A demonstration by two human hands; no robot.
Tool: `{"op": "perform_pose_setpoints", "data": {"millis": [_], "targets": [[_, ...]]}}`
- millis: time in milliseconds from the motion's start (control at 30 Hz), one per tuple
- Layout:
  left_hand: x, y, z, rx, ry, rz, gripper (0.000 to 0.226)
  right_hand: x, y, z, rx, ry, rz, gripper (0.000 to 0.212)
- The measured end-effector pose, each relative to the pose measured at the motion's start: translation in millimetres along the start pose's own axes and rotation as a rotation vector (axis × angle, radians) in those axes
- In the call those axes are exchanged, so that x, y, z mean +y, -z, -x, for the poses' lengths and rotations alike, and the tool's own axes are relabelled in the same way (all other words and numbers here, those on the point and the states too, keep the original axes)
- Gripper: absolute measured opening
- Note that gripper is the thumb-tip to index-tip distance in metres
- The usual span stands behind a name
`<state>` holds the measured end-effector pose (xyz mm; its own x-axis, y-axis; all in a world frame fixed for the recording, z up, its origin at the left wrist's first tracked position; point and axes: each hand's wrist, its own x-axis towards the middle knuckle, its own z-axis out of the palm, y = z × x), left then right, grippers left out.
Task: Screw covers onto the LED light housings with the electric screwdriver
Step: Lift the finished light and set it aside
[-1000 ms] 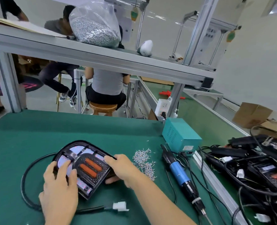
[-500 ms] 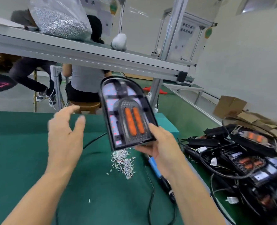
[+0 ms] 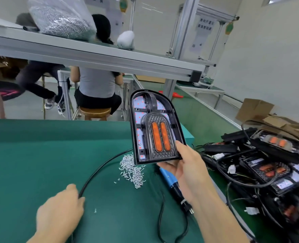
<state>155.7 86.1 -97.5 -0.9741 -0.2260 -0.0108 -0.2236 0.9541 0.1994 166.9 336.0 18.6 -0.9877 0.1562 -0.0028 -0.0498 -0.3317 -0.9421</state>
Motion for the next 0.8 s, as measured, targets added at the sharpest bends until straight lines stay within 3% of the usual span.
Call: {"op": "perform_pose_setpoints", "data": {"millis": [100,167,233,333,433,567,700,800], "targets": [[-2.8,7.7,-14.2,-0.034,-0.008,-0.130,0.020,-5.8,16.3,11.3,0.033,0.004,-0.004,0.030],[4.3,16.4,-25.1,-0.031,-0.010,0.043,0.029,-12.7,32.0,20.9,0.075,0.022,0.004,0.031],[32.5,40.1,-27.2,0.007,-0.090,0.427,0.030,-22.7,49.8,30.8,0.153,0.065,-0.003,0.029],[115.7,77.4,-18.7,-0.189,-0.167,1.222,0.019,-42.5,79.5,47.3,0.304,0.214,-0.005,0.022],[206.3,96.3,11.5,-0.403,-0.232,1.600,0.019,-62.1,114.0,66.8,0.509,0.393,0.041,0.033],[295.2,87.6,62.2,-0.578,-0.333,1.741,0.023,-74.4,168.2,96.5,0.813,0.543,0.162,0.062],[345.0,62.6,101.5,-0.660,-0.479,1.726,0.019,-70.7,221.6,113.9,0.978,0.441,0.208,0.057],[363.6,44.4,116.7,-0.604,-0.564,1.617,0.021,-63.8,249.3,117.0,1.051,0.379,0.199,0.050]]}}
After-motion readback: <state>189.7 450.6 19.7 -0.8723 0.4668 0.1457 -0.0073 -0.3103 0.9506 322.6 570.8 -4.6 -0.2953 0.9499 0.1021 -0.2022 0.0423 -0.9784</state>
